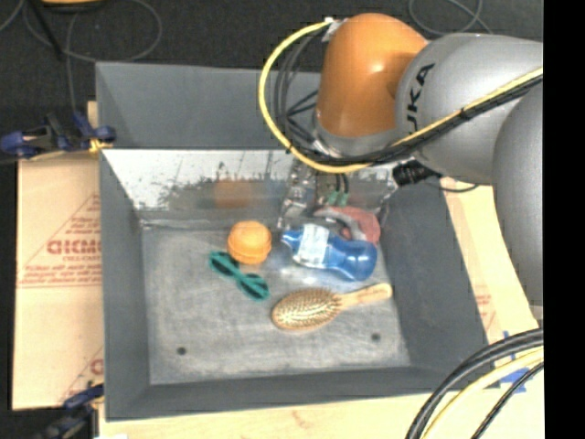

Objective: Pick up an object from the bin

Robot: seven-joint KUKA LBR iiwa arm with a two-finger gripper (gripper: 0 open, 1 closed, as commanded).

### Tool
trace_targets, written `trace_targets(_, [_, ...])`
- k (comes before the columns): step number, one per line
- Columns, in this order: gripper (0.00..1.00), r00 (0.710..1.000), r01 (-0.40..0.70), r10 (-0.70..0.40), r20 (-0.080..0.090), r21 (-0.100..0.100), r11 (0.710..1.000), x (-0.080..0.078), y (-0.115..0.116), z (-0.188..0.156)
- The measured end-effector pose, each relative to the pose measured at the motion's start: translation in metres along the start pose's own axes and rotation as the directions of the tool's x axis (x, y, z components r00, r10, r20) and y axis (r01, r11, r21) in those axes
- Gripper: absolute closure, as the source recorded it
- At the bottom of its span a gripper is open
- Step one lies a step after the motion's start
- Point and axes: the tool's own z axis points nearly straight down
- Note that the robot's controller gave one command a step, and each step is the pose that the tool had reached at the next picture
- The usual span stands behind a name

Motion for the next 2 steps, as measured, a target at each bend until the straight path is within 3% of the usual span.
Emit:
trace_targets(1, [0.0,0.997,0.083,-0.083,-0.002,0.002,0.997,0.0037,-0.0042,0.0659])
trace_targets(2, [0.0,0.997,0.083,-0.083,0.0,0.001,0.997,0.0033,-0.0041,0.0653])
